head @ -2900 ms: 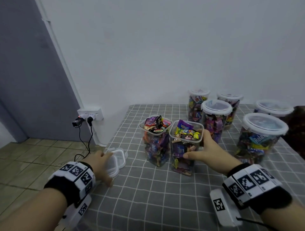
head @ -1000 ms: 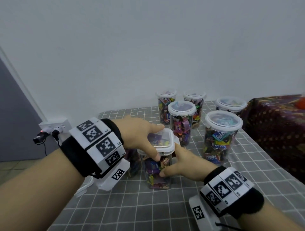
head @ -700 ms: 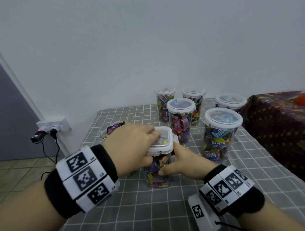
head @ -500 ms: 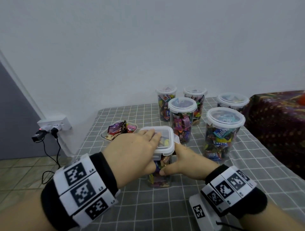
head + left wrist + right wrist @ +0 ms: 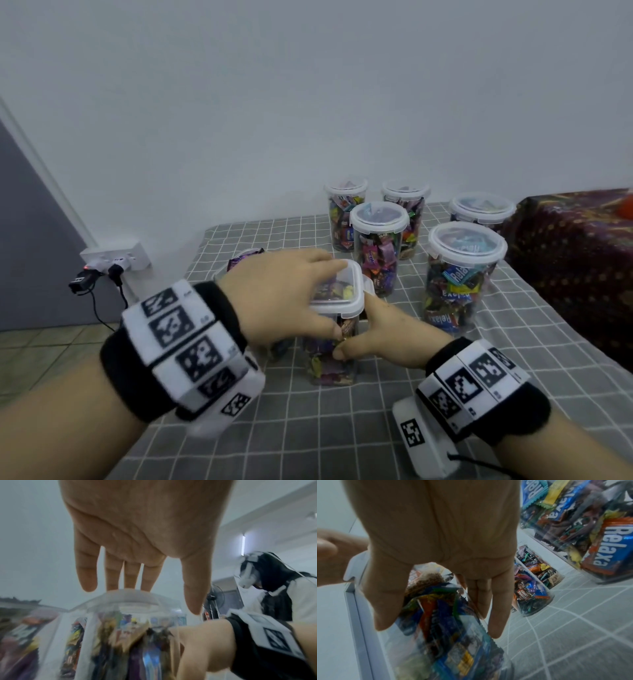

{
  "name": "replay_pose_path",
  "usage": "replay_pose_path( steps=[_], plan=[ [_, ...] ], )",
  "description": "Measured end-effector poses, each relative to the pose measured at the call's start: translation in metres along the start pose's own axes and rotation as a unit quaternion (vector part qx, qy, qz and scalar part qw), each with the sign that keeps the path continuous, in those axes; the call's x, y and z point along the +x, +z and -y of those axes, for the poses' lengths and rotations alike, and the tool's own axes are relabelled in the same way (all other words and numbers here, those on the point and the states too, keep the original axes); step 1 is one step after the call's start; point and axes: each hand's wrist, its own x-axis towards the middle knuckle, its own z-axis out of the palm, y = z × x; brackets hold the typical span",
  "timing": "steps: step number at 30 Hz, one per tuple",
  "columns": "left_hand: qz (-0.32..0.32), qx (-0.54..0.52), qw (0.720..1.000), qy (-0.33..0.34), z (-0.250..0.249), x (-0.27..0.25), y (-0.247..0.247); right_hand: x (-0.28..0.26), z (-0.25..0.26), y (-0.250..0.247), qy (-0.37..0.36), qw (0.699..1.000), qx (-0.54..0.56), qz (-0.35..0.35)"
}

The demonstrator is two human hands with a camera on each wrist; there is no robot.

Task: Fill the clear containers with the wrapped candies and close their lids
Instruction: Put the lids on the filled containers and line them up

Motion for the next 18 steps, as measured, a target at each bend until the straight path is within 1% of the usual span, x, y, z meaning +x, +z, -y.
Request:
replay_pose_path(
  steps=[4,6,12,15,18],
  plan=[
    [0.092,-0.045,0.995,-0.010,0.011,0.027,-0.009,-0.001,0.002,0.000,0.011,1.000,-0.006,-0.001],
    [0.119,-0.059,0.991,-0.021,0.013,0.035,-0.009,-0.002,0.003,0.001,0.020,1.000,-0.013,-0.005],
    [0.134,-0.095,0.985,-0.043,0.015,0.042,-0.002,-0.003,0.004,-0.001,0.032,0.999,-0.017,-0.005],
    [0.136,-0.110,0.984,-0.041,0.016,0.042,-0.003,-0.003,0.003,-0.001,0.031,0.999,-0.012,-0.004],
    [0.134,-0.126,0.982,-0.037,0.015,0.043,-0.004,-0.003,0.002,-0.001,0.039,0.999,-0.035,-0.013]
  ],
)
